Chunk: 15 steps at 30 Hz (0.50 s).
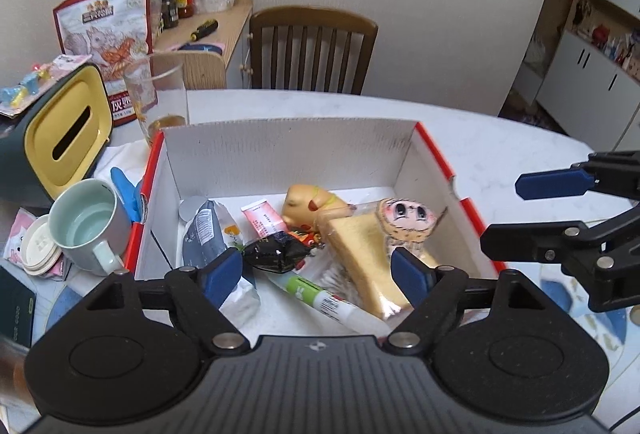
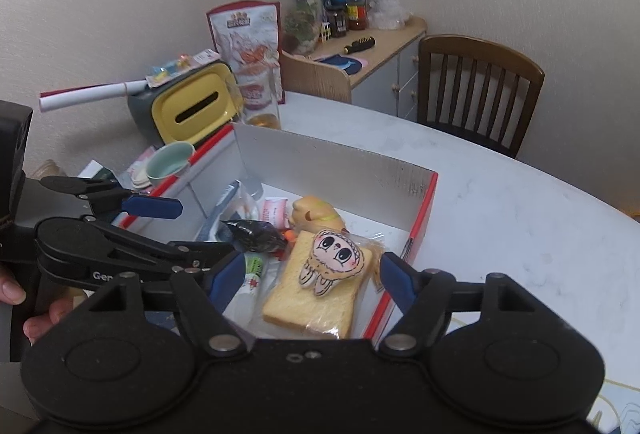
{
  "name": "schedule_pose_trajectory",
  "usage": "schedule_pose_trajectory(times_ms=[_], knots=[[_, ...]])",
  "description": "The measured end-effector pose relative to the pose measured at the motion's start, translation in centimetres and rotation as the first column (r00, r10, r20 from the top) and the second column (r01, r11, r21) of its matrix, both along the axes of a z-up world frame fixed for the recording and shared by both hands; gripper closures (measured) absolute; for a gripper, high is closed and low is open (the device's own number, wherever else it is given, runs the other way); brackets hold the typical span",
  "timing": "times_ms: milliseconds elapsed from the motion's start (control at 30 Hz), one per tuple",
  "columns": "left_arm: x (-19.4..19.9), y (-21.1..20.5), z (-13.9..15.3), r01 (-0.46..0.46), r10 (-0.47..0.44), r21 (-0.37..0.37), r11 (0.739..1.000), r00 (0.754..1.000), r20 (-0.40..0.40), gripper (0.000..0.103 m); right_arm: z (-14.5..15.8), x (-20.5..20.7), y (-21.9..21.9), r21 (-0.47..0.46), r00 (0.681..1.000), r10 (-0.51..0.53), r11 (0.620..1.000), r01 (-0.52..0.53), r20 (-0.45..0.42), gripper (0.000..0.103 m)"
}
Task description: Organize objects
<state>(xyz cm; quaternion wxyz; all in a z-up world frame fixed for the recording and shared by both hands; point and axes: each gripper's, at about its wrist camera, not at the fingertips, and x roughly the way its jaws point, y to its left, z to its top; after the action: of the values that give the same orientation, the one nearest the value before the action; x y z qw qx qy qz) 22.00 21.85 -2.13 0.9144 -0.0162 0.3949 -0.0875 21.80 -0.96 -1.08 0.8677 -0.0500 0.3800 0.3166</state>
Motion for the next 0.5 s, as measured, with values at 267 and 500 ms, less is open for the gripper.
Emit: schedule_pose_trajectory(times_ms=[267, 500], knots=[[-3.2, -0.2, 2.3, -0.039, 0.041, -0.023, 0.999, 0.996, 0.081, 0.008, 1.7, -3.3, -1.3, 0.040, 0.996, 0.019, 0.999, -0.022, 0.084, 0.019], [-5.6, -0.3, 3.7, -0.062, 0.067, -0.038, 0.997, 0.986, 0.154, 0.000, 2.1, -5.4, -2.2, 0.060, 0.990, -0.006, 0.998, -0.003, 0.139, 0.014]])
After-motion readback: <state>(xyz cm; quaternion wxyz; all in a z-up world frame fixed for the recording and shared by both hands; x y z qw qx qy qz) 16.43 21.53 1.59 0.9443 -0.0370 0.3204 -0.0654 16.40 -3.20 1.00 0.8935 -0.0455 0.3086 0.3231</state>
